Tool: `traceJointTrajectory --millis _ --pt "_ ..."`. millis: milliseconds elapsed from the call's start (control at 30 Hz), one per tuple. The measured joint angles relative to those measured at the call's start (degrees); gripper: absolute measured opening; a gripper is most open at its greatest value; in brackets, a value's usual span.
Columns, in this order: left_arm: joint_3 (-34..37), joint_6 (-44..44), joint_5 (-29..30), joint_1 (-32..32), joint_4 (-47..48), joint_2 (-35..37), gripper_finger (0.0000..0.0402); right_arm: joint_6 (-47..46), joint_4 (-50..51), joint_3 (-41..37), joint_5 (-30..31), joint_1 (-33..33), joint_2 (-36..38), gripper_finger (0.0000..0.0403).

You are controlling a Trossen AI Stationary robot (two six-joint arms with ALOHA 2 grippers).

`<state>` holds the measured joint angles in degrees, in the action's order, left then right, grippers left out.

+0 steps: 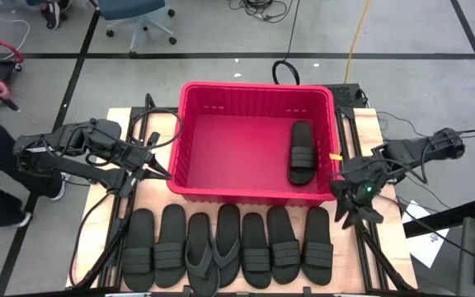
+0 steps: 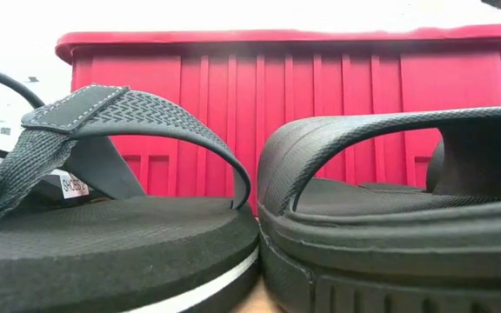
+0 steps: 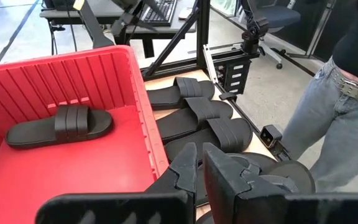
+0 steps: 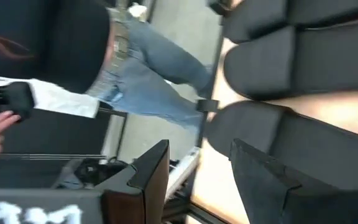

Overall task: Pick and place slides into bin
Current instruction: Put the black slide into the red bin

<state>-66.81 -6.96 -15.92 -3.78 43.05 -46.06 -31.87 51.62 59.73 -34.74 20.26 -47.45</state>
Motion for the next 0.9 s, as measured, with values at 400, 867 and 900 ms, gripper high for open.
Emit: traceJointTrajectory --millis 400,867,900 --pt "0.00 0.44 1.87 0.00 0.00 -0.02 0.0026 -11.69 -11.69 -9.52 4.94 13.53 1.23 0.0160" --pt "0.00 1.64 3.02 0.00 -0.02 0.00 0.0026 -10.03 -16.09 -18.94 7.93 14.23 1.98 0.0160" --pt "0.00 1.66 3.02 0.00 -0.02 0.00 0.0026 -9.61 -16.08 -18.94 8.07 14.06 2.32 0.0160"
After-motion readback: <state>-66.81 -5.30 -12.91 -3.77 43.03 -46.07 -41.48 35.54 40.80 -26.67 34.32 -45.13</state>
